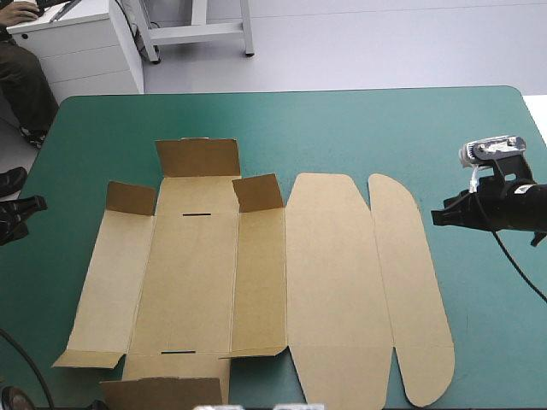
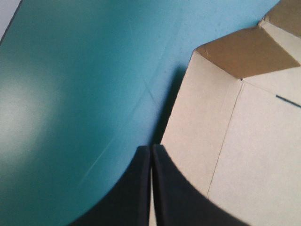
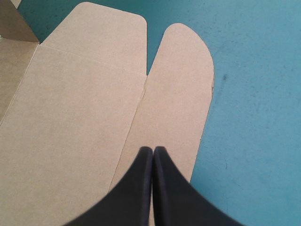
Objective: Fold the box
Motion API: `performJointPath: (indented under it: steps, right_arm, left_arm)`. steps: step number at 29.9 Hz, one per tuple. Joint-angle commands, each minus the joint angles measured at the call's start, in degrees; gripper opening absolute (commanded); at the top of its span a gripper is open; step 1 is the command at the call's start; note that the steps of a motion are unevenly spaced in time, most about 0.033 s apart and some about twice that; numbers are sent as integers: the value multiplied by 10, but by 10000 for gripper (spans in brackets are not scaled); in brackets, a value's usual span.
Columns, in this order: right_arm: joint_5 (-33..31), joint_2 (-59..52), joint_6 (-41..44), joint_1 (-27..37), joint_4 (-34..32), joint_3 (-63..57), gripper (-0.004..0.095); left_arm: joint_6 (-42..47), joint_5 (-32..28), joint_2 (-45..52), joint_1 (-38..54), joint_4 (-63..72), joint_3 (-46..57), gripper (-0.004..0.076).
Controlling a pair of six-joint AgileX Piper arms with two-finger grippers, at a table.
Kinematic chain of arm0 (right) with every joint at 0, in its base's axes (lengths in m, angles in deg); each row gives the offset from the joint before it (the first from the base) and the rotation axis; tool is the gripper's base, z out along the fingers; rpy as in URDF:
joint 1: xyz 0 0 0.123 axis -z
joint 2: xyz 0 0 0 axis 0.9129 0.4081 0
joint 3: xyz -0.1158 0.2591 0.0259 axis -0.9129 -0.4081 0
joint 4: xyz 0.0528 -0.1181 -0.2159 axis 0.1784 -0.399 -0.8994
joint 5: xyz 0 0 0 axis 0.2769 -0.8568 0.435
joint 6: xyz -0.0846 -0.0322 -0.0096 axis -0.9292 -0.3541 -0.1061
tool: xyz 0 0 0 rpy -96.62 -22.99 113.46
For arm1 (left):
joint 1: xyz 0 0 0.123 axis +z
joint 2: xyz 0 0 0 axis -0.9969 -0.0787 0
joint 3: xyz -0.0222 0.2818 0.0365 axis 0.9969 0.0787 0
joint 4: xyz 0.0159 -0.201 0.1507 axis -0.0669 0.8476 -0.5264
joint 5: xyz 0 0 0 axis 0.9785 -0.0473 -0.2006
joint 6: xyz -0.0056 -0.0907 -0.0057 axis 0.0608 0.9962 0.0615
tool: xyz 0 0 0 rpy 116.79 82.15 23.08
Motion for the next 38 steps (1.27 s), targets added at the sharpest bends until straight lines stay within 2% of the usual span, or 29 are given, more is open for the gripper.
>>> performJointPath:
  steps: [1,6,13,16,20,23,30,34,38]
  right_arm:
    - [22,-12,-8,3,22,13,-15]
    - [22,-12,-8,3,48,13,-15]
    - [17,-12,-8,3,48,13,-15]
    - [17,-12,-8,3,48,13,-15]
    - [17,-12,-8,3,48,13,-15]
    - [17,-12,-8,3,48,13,-15]
    - [17,-12,-8,3,48,13,-15]
    - [17,-12,-8,3,48,13,-15]
    - [16,-12,-8,3,47,13,-15]
  left_arm:
    - [-17,23,-1,34,55,-17,-10]
    - [-17,23,-6,35,-25,-17,-10]
    - [-10,23,-6,35,-104,-17,6]
    - [-10,23,-6,35,-98,-16,104]
    - [-8,23,-6,35,-97,1,351]
    - [3,23,-6,35,-96,32,455]
    - [-48,6,-6,35,-69,155,452]
    - [-118,-15,-6,35,-18,190,452]
    - [-163,-3,-22,35,-9,199,452]
